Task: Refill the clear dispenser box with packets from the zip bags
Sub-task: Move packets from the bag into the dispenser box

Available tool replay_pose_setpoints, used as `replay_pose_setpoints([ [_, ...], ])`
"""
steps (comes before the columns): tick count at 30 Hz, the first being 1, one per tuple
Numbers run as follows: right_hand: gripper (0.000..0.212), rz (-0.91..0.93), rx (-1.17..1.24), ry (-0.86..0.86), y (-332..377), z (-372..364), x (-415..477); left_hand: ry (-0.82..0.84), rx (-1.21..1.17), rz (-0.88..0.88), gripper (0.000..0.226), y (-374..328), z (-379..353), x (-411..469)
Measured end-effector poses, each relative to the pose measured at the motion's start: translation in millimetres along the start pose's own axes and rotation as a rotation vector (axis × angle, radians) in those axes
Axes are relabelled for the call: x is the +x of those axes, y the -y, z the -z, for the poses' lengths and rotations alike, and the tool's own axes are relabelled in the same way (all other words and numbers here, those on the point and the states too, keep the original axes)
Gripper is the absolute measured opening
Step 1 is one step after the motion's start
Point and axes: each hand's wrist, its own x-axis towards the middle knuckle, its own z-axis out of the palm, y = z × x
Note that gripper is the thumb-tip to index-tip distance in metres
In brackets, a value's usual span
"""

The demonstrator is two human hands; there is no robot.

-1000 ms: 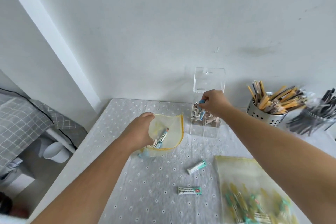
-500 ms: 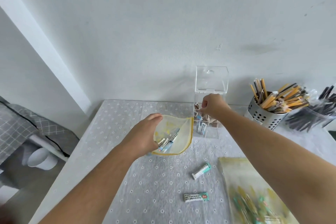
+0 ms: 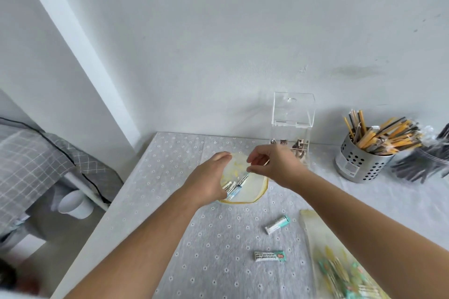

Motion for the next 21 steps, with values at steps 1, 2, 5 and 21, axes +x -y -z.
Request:
replay_pose_setpoints([
  [1, 0.013, 0.015, -0.003, 0.038, 2, -8, 0, 0.009, -0.012, -0.006, 0.088, 1, -1, -2],
  [2, 0.015, 0.030, -0.010, 0.076, 4, -15, 0, 0.018, -0.023, -0.011, 0.087, 1, -1, -4],
  [5, 0.026, 0.042, -0.135, 0.210, 6, -37, 9, 0.037, -0.046, -0.015, 0.086, 4, -3, -11],
  [21, 0.058, -0.004, -0.721, 0.523, -52, -137, 61, 0.075, -0.120, -0.030, 0.080, 19, -5, -17],
])
